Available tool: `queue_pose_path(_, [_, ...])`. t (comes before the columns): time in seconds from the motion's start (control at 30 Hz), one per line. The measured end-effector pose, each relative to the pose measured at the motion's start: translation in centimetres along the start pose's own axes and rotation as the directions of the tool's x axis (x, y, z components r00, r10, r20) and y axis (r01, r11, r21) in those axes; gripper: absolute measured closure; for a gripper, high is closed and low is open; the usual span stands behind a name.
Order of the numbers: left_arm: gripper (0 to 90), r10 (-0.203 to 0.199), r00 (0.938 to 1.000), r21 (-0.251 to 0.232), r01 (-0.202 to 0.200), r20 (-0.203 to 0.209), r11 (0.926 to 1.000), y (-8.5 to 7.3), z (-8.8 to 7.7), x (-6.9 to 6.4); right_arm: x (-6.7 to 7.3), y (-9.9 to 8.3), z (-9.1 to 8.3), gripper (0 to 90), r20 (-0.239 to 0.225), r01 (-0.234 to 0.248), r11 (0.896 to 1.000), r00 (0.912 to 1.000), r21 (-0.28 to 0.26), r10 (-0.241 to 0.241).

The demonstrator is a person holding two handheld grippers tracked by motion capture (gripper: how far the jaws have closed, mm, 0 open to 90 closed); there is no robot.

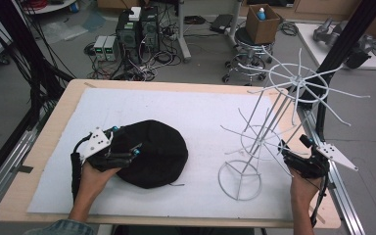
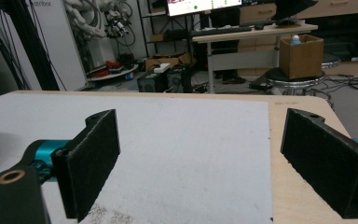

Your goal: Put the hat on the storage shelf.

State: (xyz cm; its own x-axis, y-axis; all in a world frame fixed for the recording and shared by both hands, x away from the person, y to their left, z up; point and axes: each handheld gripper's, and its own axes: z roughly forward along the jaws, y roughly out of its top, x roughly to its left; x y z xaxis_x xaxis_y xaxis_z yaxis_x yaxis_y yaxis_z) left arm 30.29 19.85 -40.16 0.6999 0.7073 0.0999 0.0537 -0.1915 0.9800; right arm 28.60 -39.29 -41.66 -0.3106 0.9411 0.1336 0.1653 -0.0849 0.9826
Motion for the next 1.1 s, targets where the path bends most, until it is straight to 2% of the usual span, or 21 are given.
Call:
queue_pose_path(0.23, [18.4,0.024,0.9994,0.025,-0.025,0.026,0.9994,-0.3,0.7,-0.4,0.0,0.0,0.0,10.9,-0.013,-0.007,1.0,0.9999,-0.007,0.007])
queue_pose_path(0.37, [19.6,0.054,0.9977,0.041,-0.056,0.04,0.9976,-0.3,1.0,-0.9,0.1,0.0,0.0,10.9,-0.017,-0.026,1.0,0.9995,0.003,0.026])
queue_pose_path(0.4, [19.9,0.054,0.9974,0.059,-0.057,0.047,0.9966,-0.4,1.1,-0.9,-0.1,0.0,0.0,10.9,-0.014,-0.013,1.0,0.9998,-0.005,0.013])
queue_pose_path(0.57, [19.1,0.039,0.9979,0.087,-0.044,0.052,0.9952,-0.6,1.3,-1.0,-0.2,0.0,0.0,10.9,-0.021,-0.016,1.0,0.9996,-0.002,0.016])
queue_pose_path(0.7, [19.6,0.05,0.9976,0.102,-0.054,0.048,0.9933,-0.7,1.4,-1.1,-0.1,0.0,0.0,10.9,-0.022,-0.018,1.0,0.9996,-0.006,0.018])
queue_pose_path(1.03, [34.0,0.097,0.9942,0.172,-0.104,0.047,0.9796,-0.9,1.7,-1.4,-0.3,0.0,-0.1,10.9,-0.025,-0.03,1.0,0.9993,-0.004,0.03])
queue_pose_path(1.1, [39.9,0.103,0.9935,0.178,-0.11,0.048,0.9778,-1.0,1.7,-1.4,-0.3,0.0,-0.1,10.9,-0.025,-0.028,1.0,0.9993,-0.004,0.028])
